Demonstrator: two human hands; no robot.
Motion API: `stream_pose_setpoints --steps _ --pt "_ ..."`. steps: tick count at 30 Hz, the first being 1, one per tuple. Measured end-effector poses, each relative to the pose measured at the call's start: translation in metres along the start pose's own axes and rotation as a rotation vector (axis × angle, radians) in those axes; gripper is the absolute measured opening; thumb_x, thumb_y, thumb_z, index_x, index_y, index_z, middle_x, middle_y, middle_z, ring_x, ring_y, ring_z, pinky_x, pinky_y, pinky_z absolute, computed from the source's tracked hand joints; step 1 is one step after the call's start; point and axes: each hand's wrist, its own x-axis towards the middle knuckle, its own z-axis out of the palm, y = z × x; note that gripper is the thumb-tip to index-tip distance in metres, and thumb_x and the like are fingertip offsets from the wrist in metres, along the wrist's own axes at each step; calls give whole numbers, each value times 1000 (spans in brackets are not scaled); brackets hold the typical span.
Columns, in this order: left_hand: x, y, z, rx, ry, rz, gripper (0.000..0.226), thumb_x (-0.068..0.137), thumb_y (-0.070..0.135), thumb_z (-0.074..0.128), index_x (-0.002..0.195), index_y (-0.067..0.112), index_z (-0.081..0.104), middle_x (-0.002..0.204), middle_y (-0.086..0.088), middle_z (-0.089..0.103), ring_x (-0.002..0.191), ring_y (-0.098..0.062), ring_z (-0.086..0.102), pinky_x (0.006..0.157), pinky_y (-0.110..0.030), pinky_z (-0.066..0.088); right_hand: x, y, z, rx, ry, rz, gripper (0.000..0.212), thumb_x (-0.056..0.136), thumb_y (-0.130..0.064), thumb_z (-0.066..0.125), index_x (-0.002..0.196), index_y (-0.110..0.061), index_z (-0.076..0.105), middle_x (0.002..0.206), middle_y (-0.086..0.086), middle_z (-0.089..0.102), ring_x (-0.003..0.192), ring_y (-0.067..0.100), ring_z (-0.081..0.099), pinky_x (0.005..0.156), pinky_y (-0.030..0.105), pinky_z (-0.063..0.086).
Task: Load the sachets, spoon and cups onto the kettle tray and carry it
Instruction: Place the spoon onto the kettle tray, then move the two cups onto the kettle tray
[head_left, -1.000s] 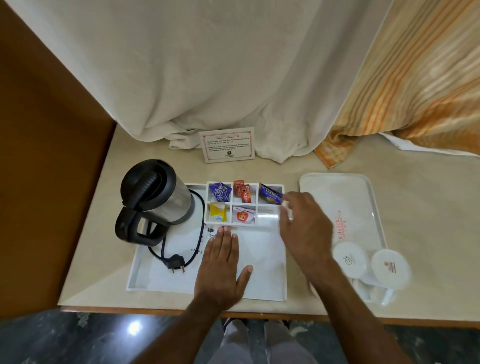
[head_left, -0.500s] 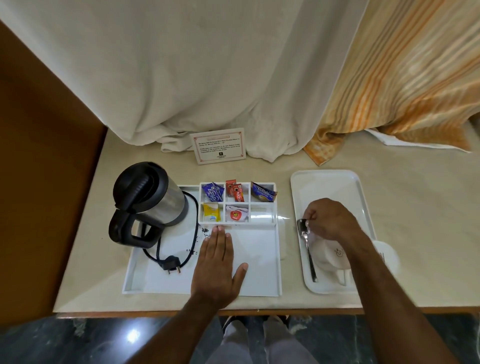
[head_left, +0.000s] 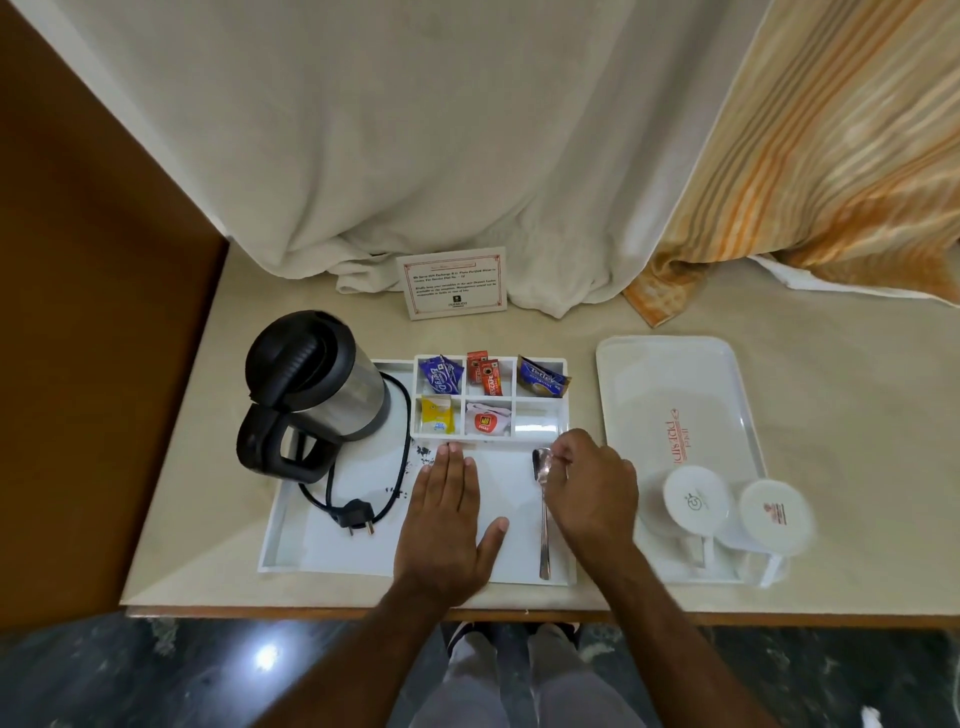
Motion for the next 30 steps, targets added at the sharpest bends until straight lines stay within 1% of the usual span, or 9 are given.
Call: stream_pose_setpoints --steps 5,8,12,16,19,22,26,28,30 --pt "-1 0 -1 -6 -1 -3 83 97 63 21 154 4 13 163 -18 6 150 -29 0 119 -41 1 -15 -5 19 95 120 69 10 86 -28 64 87 -19 60 80 1 67 70 15 55 70 34 51" --pt "-1 2 -2 1 -9 -9 84 97 65 19 154 4 12 163 -17 4 150 -29 -1 119 -41 1 -21 -6 18 233 190 97 17 84 -29 68 92 -21 55 87 -1 63 75 10 53 69 27 52" --pt "-1 0 -1 -11 -15 -11 83 97 64 19 154 4 13 163 -18 5 151 -29 0 118 -44 7 -47 -5 0 352 230 -134 25 82 -27 70 97 -25 49 91 -7 57 78 7 54 69 16 49" --pt "0 3 -4 -5 -30 -9 82 97 62 18 154 3 10 162 -18 2 150 -30 -1 119 -40 0 -76 15 -36 409 261 -178 23 82 -26 66 97 -29 49 92 -16 50 82 1 51 68 8 44" --pt "-2 2 -9 -9 -21 2 86 93 68 4 152 5 -3 160 -15 -12 150 -28 -9 117 -32 -14 -86 51 -71 418 420 -153 20 80 -17 65 96 -20 54 92 -9 52 79 4 48 69 11 41" --pt "-3 28 -22 -119 31 26 86 93 68 4 152 6 -5 160 -14 -14 150 -26 -10 120 -37 -9 -86 96 -100 341 498 -26 31 74 -4 72 97 -16 54 92 -4 50 79 16 51 68 18 38" --pt "11 112 -43 -252 59 257 85 97 60 27 153 2 1 162 -21 -2 150 -29 -4 122 -44 6 -73 147 -116 211 349 70 64 60 -6 78 114 -19 47 112 1 50 104 22 45 89 27 34" --pt "20 155 -47 -357 26 280 92 94 65 37 154 10 -4 163 -11 -5 150 -21 -5 122 -39 7 -62 164 -114 187 187 88 84 58 -15 80 130 -22 36 131 5 44 119 26 39 99 38 34" --pt "29 188 -46 -531 -45 191 99 87 72 46 154 25 -8 163 4 -10 149 -11 -6 120 -34 6 -54 174 -108 243 31 150 104 63 -26 82 144 -28 17 150 1 29 134 27 29 107 47 31"
